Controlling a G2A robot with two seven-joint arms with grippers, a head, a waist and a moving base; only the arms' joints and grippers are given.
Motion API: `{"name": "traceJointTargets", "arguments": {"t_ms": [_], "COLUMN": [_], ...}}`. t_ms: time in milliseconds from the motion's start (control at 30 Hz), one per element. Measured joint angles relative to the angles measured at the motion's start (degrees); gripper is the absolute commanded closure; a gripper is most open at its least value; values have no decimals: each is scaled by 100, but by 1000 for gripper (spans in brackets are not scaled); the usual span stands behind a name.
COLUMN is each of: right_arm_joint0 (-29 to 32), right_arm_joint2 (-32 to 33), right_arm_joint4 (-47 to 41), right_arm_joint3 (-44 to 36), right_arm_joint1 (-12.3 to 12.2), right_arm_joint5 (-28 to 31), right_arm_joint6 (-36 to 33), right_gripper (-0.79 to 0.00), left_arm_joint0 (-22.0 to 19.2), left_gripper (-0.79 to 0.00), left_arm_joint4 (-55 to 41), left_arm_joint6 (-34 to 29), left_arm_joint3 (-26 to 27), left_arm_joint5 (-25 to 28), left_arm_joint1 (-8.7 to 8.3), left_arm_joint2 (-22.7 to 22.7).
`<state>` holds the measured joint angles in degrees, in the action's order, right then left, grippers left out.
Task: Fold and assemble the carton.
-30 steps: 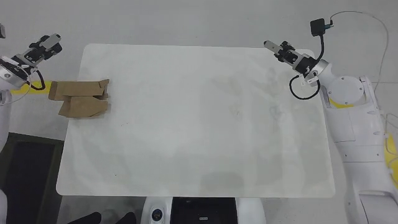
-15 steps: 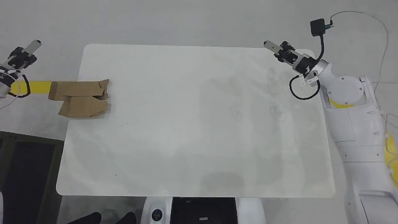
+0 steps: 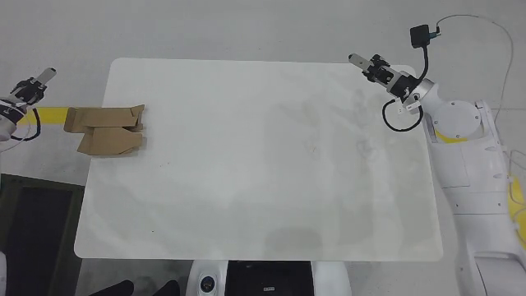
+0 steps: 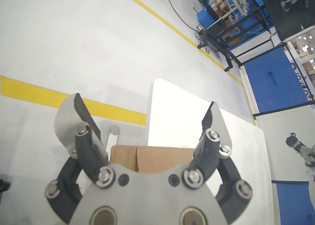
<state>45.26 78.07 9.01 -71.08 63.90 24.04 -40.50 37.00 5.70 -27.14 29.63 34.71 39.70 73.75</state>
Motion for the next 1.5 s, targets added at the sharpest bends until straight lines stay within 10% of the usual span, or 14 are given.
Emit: {"name": "traceJointTargets", "arguments": {"t_ms": [1167, 1333, 1433, 1500], "right_arm_joint0": [0, 0, 0, 0], "right_arm_joint2": [0, 0, 0, 0], "right_arm_joint4": [0, 0, 0, 0], "right_arm_joint3": [0, 0, 0, 0], "right_arm_joint1": [0, 0, 0, 0], "right_arm_joint5": [0, 0, 0, 0], "right_arm_joint6": [0, 0, 0, 0], "right_gripper": [-785, -785, -785, -785], "left_arm_joint0": [-256, -244, -253, -266], "left_gripper": [-782, -197, 0, 0], "left_arm_joint4": [168, 97, 98, 71], "left_arm_joint6": [-1917, -2047, -2015, -2030], "left_arm_joint3": [-779, -812, -846, -867], "left_arm_joint5": [-370, -411, -424, -418], "left_arm_joint1": [134, 194, 216, 229], "left_arm_joint2": [-193, -243, -260, -261]}}
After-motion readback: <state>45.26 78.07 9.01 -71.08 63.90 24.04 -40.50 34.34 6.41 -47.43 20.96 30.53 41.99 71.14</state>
